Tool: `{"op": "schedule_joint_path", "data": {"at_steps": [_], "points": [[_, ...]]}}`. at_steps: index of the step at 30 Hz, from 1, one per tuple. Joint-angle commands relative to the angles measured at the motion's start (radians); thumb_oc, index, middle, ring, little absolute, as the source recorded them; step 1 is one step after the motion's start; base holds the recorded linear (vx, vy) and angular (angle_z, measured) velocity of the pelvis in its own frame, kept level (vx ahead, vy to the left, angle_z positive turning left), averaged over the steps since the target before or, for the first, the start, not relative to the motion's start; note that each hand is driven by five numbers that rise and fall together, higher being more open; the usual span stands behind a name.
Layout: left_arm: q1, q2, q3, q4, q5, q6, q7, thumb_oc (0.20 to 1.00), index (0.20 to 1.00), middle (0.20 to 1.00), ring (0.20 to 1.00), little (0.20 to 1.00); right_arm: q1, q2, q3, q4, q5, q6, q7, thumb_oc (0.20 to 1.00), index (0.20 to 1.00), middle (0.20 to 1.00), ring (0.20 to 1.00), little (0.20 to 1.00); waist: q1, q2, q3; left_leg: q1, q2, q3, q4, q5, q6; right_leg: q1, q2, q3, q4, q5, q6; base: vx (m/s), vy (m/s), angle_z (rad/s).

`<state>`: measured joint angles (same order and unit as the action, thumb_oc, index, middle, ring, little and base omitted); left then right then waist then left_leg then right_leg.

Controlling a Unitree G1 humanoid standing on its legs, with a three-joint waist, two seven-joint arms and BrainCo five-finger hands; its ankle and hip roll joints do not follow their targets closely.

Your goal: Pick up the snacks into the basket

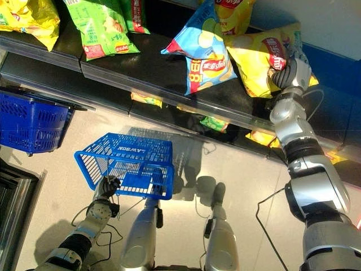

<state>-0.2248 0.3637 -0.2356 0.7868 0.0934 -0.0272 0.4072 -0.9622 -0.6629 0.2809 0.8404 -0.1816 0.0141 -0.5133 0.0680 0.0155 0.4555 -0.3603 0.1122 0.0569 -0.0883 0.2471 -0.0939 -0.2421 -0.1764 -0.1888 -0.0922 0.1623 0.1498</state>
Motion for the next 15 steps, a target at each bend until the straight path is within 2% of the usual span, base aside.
{"op": "schedule_joint_path", "data": {"at_steps": [1,4,5,9,15], "points": [[0.009,0.018,-0.017,0.023,0.009,0.011,0.034,0.200,0.200,0.200,0.200,0.200,0.166,0.071,-0.007,-0.003,0.106,0.006,0.050,0.200,0.200,0.200,0.200,0.200,0.038,0.028,0.051,0.006,-0.082,-0.002,0.011,-0.090,0.014,-0.105,-0.024,0.007,0.032,0.033,0.030,0.00,0.000,0.00],[0.005,0.024,0.002,0.026,0.004,0.013,0.035,0.200,0.200,0.200,0.200,0.200,0.216,0.064,-0.065,-0.070,0.159,-0.008,0.034,0.200,0.200,0.200,0.200,0.200,0.029,0.024,0.050,0.008,-0.080,0.000,0.012,-0.092,0.015,-0.105,-0.024,0.009,0.033,0.033,0.030,0.00,0.001,0.01],[0.008,0.027,0.021,0.018,0.002,0.017,0.037,0.200,0.200,0.200,0.200,0.200,0.281,0.058,-0.132,-0.165,0.194,-0.024,0.014,0.200,0.200,0.200,0.200,0.200,0.018,0.017,0.049,0.010,-0.080,-0.001,0.012,-0.093,0.016,-0.103,-0.022,0.012,0.034,0.033,0.030,0.00,0.000,0.00],[0.014,0.040,0.057,0.011,-0.002,0.024,0.036,0.200,0.200,0.200,0.200,0.200,0.387,0.037,-0.265,-0.310,0.266,-0.063,-0.017,0.200,0.200,0.200,0.200,0.200,-0.003,0.004,0.048,0.014,-0.076,0.002,0.012,-0.095,0.016,-0.106,-0.017,0.015,0.034,0.032,0.029,0.00,-0.003,0.01],[0.014,0.061,0.080,0.022,-0.007,0.034,0.022,0.200,0.200,0.200,0.200,0.200,0.449,-0.042,-0.429,-0.351,0.404,-0.120,-0.037,0.200,0.200,0.200,0.200,0.200,-0.026,-0.019,0.033,0.026,-0.072,0.010,0.012,-0.101,0.020,-0.104,-0.011,0.024,0.037,0.031,0.030,0.00,0.000,0.00]]}}
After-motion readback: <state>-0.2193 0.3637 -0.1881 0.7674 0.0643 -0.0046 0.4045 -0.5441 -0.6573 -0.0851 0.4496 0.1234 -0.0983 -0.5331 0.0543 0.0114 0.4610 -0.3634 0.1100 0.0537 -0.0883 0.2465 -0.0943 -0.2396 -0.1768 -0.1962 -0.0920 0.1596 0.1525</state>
